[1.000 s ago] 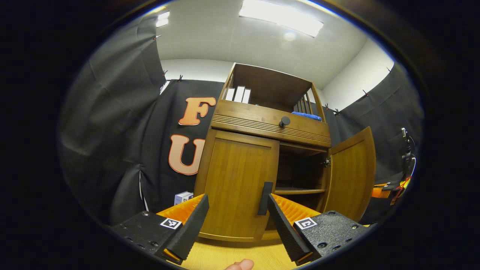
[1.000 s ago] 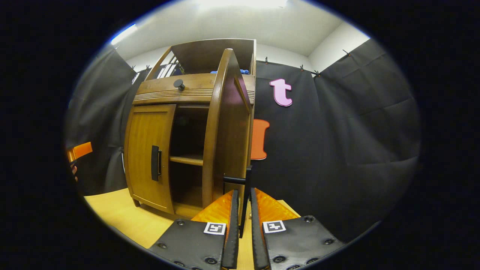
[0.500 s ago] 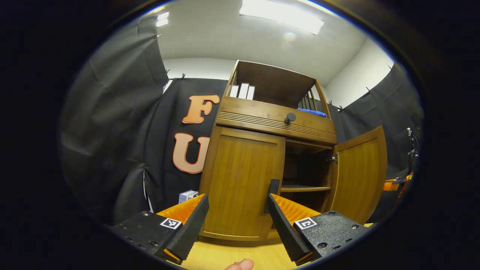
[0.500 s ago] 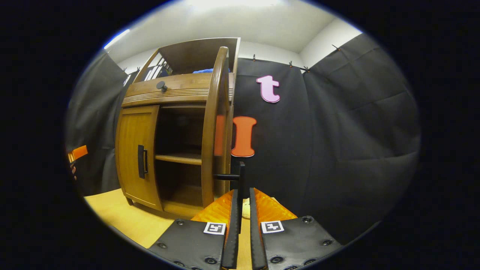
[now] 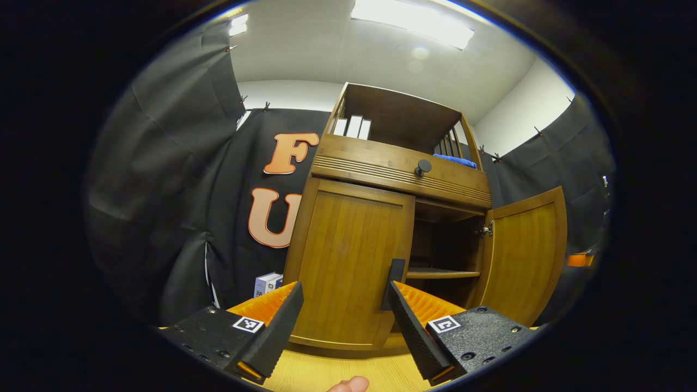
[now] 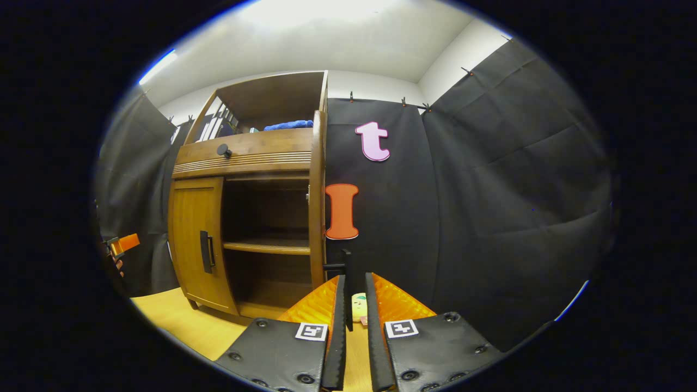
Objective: Open the right door of the double-door shoe cabinet with the right hand, and open the left door with the left hand.
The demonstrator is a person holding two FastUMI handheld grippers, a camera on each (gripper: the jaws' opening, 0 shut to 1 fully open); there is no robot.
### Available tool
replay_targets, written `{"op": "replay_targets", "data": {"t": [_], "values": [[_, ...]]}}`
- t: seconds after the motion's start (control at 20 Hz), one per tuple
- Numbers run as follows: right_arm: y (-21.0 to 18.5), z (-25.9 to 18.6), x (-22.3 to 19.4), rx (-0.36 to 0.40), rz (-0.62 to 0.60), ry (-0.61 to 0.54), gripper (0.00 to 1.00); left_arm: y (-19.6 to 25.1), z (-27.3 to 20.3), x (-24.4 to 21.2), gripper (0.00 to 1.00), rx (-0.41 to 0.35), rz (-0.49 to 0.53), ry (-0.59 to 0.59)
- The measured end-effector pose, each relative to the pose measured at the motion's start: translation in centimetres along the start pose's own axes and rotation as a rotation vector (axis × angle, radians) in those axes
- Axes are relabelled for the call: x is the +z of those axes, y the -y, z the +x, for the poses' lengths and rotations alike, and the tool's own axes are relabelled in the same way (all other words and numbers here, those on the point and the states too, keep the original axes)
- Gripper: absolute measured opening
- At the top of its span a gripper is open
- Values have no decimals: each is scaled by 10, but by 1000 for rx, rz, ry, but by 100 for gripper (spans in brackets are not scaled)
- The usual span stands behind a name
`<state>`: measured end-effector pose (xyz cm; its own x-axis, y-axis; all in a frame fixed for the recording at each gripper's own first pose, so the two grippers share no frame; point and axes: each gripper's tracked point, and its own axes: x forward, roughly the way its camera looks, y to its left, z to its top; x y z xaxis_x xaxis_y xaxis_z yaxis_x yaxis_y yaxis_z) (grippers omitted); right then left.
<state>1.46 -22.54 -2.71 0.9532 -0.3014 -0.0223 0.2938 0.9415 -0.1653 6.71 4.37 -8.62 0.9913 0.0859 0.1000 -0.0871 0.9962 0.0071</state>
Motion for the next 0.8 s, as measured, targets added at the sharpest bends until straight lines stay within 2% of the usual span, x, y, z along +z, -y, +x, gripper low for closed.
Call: {"op": "replay_targets", "data": {"t": [0.05,0.15,0.2,0.25,0.3,0.35,0.4,0.45,0.5,0.55,0.75,0.8], "values": [[-7,-10,1,13,0,1,25,0,4,-2,98,1,0,-6],[-26,-21,5,37,-5,-6,25,2,10,-6,95,2,3,-13],[-36,-29,7,46,-7,-11,36,4,15,-8,92,0,2,-15],[-47,-34,9,54,-12,-14,36,5,21,-9,92,-2,3,-18],[-57,-39,11,56,-21,-11,25,7,26,-10,92,-4,9,-22],[-66,-44,14,66,-31,0,25,8,29,-13,95,-5,18,-26],[-78,-50,17,82,-41,16,34,11,32,-15,91,-8,27,-29],[-87,-55,18,95,-48,29,40,14,38,-15,94,-10,36,-30],[-94,-60,19,99,-55,40,46,17,45,-15,91,-15,41,-30],[-99,-61,21,101,-62,48,55,22,53,-16,95,-28,43,-31],[-127,-78,16,162,-42,47,90,45,77,-17,94,-83,49,-27],[-129,-81,15,171,-33,45,98,50,84,-16,92,-94,53,-27]]}}
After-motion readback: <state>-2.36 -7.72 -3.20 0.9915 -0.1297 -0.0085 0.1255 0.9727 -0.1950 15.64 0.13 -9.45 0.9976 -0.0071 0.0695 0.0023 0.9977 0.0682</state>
